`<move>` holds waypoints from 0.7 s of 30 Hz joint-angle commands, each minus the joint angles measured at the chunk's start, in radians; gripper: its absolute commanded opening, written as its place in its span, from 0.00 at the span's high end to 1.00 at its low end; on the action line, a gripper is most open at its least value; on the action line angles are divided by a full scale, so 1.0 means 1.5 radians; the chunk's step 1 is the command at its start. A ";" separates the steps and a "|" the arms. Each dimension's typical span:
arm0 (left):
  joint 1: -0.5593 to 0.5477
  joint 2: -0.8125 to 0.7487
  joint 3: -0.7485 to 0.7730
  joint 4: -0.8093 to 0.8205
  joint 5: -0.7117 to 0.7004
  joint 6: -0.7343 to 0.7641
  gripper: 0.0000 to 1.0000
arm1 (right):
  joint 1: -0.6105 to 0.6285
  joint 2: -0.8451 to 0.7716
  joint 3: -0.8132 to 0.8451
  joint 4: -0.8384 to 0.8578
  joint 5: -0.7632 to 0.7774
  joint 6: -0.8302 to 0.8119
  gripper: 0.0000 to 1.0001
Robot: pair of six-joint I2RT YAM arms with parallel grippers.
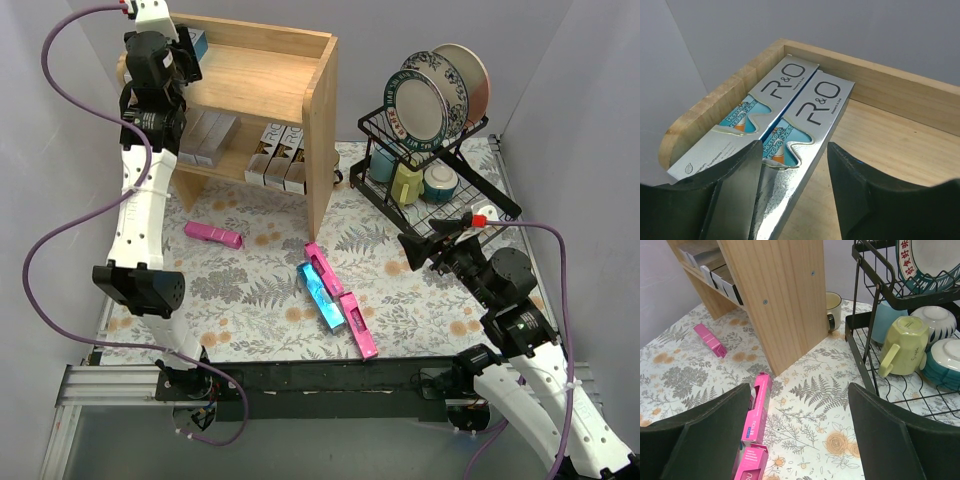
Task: Place and organize the toothpastes onto the shelf
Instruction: Place the toothpaste on the shelf.
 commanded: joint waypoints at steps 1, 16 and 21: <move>0.003 -0.015 0.055 0.005 0.028 -0.019 0.44 | 0.003 -0.009 0.013 0.007 0.010 -0.018 0.13; 0.003 -0.223 -0.081 -0.011 -0.011 -0.106 0.31 | 0.003 -0.031 0.001 0.001 0.013 -0.014 0.13; 0.003 -0.259 -0.140 -0.068 -0.009 -0.182 0.31 | 0.003 -0.038 0.001 -0.013 0.015 -0.012 0.13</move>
